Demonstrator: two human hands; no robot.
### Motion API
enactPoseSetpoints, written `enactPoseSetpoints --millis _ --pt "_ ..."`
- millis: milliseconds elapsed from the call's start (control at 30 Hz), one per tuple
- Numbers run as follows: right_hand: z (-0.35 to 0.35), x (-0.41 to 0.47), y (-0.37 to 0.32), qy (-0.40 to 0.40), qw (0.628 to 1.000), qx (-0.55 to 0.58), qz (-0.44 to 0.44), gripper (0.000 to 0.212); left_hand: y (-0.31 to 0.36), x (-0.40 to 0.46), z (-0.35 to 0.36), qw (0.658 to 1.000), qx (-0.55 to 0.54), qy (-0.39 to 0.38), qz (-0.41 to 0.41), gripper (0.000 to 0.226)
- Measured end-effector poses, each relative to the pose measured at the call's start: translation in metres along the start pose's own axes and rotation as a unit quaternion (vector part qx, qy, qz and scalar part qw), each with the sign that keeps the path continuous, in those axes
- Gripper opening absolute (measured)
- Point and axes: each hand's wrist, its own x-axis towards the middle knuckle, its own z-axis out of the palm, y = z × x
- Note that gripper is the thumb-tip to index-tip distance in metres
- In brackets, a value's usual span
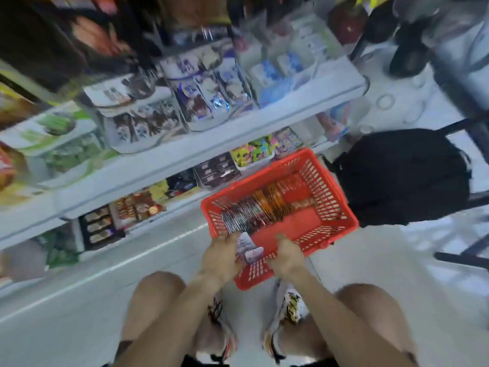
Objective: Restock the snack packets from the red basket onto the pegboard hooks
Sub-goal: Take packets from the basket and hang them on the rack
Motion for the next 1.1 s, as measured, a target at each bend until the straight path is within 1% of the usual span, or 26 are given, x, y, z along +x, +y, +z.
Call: enactPoseSetpoints --millis 133,167,233,300,333,400,433,500,533,600,667,767,833,933,1000,1067,1100 --pt "0.045 0.111 0.031 -0.096 0.988 -0.121 0.012 0.038 -0.014 0.100 0.065 0.997 0.063 -0.031 0.009 0.071" --pt "0.061 0.140 0.041 -0.115 0.982 -0.146 0.000 0.039 -0.016 0.122 0.080 0.996 0.082 -0.031 0.005 0.074" --pt "0.087 0.188 0.059 -0.149 0.971 -0.185 -0.020 0.052 -0.019 0.151 0.102 0.992 0.120 -0.032 -0.012 0.075" --pt "0.116 0.239 0.082 -0.169 0.967 -0.186 -0.044 0.071 -0.024 0.177 0.122 0.989 0.146 -0.023 -0.013 0.056" --pt "0.124 0.253 0.088 -0.175 0.966 -0.178 -0.062 0.072 -0.026 0.187 0.126 0.988 0.154 -0.017 -0.009 0.047" --pt "0.129 0.259 0.087 -0.170 0.966 -0.177 -0.087 0.059 -0.027 0.201 0.133 0.985 0.175 0.005 0.001 0.038" --pt "0.130 0.255 0.083 -0.165 0.966 -0.171 -0.103 0.059 -0.028 0.206 0.136 0.982 0.189 0.011 0.008 0.034" --pt "0.132 0.250 0.079 -0.177 0.956 -0.195 -0.128 0.074 -0.028 0.207 0.136 0.978 0.210 0.009 0.017 0.027" --pt "0.133 0.250 0.078 -0.184 0.954 -0.201 -0.126 0.077 -0.028 0.205 0.134 0.979 0.204 -0.001 0.021 0.023" --pt "0.132 0.247 0.078 -0.198 0.951 -0.203 -0.126 0.074 -0.034 0.203 0.136 0.984 0.173 -0.012 0.037 0.009" --pt "0.132 0.245 0.076 -0.205 0.950 -0.196 -0.130 0.070 -0.040 0.201 0.137 0.990 0.137 0.000 0.045 0.022" --pt "0.131 0.242 0.074 -0.211 0.954 -0.169 -0.126 0.076 -0.045 0.201 0.138 0.995 0.080 0.012 0.060 0.020" --pt "0.127 0.242 0.073 -0.221 0.957 -0.145 -0.116 0.077 -0.047 0.204 0.135 0.997 0.052 0.005 0.063 0.028" --pt "0.120 0.239 0.075 -0.235 0.960 -0.112 -0.105 0.063 -0.051 0.204 0.125 0.998 0.013 -0.009 0.056 0.037" --pt "0.114 0.234 0.076 -0.246 0.963 -0.062 -0.094 0.062 -0.051 0.201 0.107 0.998 -0.016 -0.013 0.054 0.032" --pt "0.101 0.232 0.072 -0.253 0.964 -0.010 -0.085 0.069 -0.053 0.201 0.080 0.997 -0.066 -0.024 0.044 0.027" --pt "0.090 0.229 0.067 -0.249 0.964 0.009 -0.089 0.069 -0.056 0.202 0.065 0.995 -0.094 -0.026 0.038 0.026"
